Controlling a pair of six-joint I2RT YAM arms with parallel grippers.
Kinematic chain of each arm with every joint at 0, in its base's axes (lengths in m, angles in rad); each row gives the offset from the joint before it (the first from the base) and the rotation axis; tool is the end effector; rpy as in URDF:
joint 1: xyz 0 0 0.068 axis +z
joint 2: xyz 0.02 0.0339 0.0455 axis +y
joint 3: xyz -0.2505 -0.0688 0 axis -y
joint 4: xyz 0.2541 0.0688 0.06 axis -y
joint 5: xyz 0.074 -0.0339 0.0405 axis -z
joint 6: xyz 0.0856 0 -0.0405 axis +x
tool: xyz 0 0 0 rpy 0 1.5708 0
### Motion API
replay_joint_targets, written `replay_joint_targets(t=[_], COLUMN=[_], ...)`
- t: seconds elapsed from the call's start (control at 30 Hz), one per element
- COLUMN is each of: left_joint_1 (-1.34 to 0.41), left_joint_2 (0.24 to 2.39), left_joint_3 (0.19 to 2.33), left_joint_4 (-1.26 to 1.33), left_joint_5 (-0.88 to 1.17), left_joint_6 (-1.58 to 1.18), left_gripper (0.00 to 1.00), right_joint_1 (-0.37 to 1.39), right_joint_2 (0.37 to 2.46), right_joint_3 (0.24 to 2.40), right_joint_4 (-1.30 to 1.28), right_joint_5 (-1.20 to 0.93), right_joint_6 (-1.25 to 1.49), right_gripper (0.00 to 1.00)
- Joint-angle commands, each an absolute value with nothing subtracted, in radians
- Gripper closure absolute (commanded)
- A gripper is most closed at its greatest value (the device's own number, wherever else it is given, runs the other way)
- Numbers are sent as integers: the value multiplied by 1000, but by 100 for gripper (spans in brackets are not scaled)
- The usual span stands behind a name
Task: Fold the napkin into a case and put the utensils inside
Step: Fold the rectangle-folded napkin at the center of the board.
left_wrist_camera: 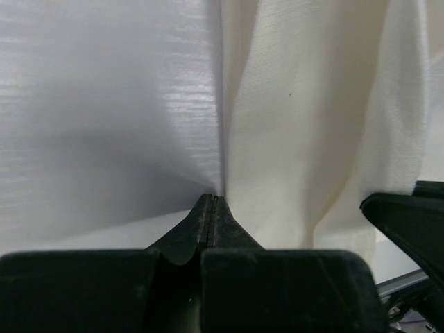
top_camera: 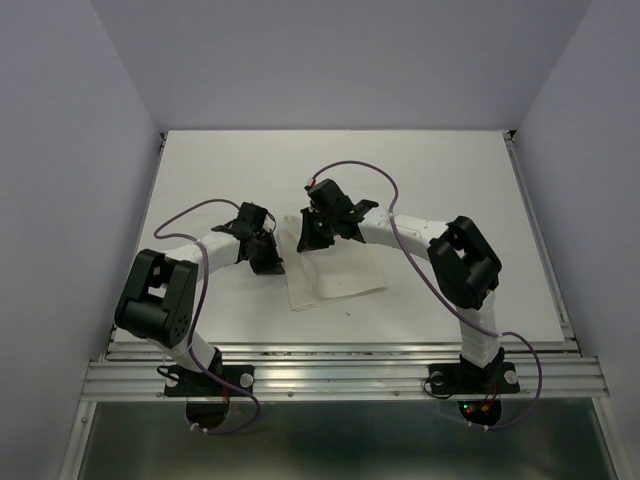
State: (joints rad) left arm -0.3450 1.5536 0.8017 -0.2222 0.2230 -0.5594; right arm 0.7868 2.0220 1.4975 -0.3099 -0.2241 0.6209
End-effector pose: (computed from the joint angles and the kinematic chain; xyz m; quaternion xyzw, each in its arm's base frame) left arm 0.3049 -0.1297 0.1040 -0.0691 0.9479 -0.2233 0.2163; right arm 0.3290 0.3568 0.1470 -0.1169 0.9206 0.3110 0.2052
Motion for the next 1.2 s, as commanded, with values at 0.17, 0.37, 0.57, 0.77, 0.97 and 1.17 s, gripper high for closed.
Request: replay_joint_targets(t=[0.17,0.37,0.57,0.77,0.97,1.17], left_joint_1=[-345,-347,-347,-347,-347,-347], left_joint_2=[1611,1632,1640,1644,1649,1641], left_joint_3=[798,779,770,769,764,762], left_joint_4=[-166,-126,-110,-107,-101,-100], left_joint_5=[255,288,295,293,295,295], left_joint_6=[-561,-569,-572,-571,-569,-571], left_gripper=[100,100,100,100,100,100], right_joint_1=[795,795,804,804,804,813], right_joint_2=[1968,1963,1962,1944,1930,1942], right_joint_3=[1526,1528,1545,1552,1565,1582], right_joint_4=[-291,-290,-290,-295,-308,-319], right_joint_5=[-224,-235,-241,-235,-229,-236], right_joint_6=[618,624,629,630,629,626], right_gripper=[99,99,99,99,99,99])
